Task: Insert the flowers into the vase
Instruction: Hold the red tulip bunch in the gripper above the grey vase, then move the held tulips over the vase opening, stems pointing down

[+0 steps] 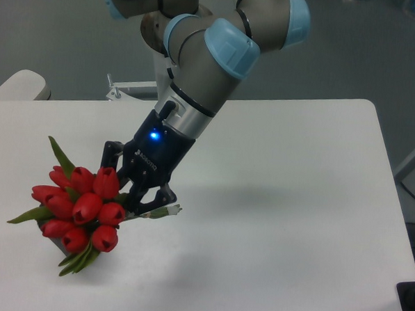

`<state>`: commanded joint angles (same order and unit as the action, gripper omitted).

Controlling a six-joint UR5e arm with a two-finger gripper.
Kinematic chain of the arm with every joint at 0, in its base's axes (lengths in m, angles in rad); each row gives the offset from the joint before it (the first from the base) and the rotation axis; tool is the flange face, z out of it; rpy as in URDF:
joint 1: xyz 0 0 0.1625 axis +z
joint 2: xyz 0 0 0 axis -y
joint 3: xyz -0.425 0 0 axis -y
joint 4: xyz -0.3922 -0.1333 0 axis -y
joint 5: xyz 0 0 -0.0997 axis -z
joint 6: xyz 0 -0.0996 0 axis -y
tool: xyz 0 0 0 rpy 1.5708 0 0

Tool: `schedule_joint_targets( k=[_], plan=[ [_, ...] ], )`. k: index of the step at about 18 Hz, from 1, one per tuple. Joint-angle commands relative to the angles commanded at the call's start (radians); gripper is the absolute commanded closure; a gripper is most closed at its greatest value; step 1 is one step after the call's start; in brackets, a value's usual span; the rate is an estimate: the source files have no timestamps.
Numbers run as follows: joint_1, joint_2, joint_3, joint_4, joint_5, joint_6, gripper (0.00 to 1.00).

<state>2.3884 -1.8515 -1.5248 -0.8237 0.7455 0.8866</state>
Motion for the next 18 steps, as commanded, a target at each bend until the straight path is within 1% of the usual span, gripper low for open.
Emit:
schedule_joint_targets(
  k=[2, 5, 9, 12, 15, 18],
  plan=[
    [-0.002, 0.002, -0.009, 0.000, 0.000, 0.000, 0.68],
    [-0.002, 0.003, -0.006, 0.000, -0.003, -0.003, 0.68],
    [-0.003, 0.003, -0.005, 0.002, -0.021, -0.037, 0.69],
    [-0.008, 0.008, -0.005, 0.023, -0.026, -0.086, 0.69],
    [-0.026, 0.008, -0.005, 0.058, -0.025, -0.147, 0.69],
    [-0.035, 0.008, -0.003, 0.063, -0.025, -0.164, 0.69]
  ],
)
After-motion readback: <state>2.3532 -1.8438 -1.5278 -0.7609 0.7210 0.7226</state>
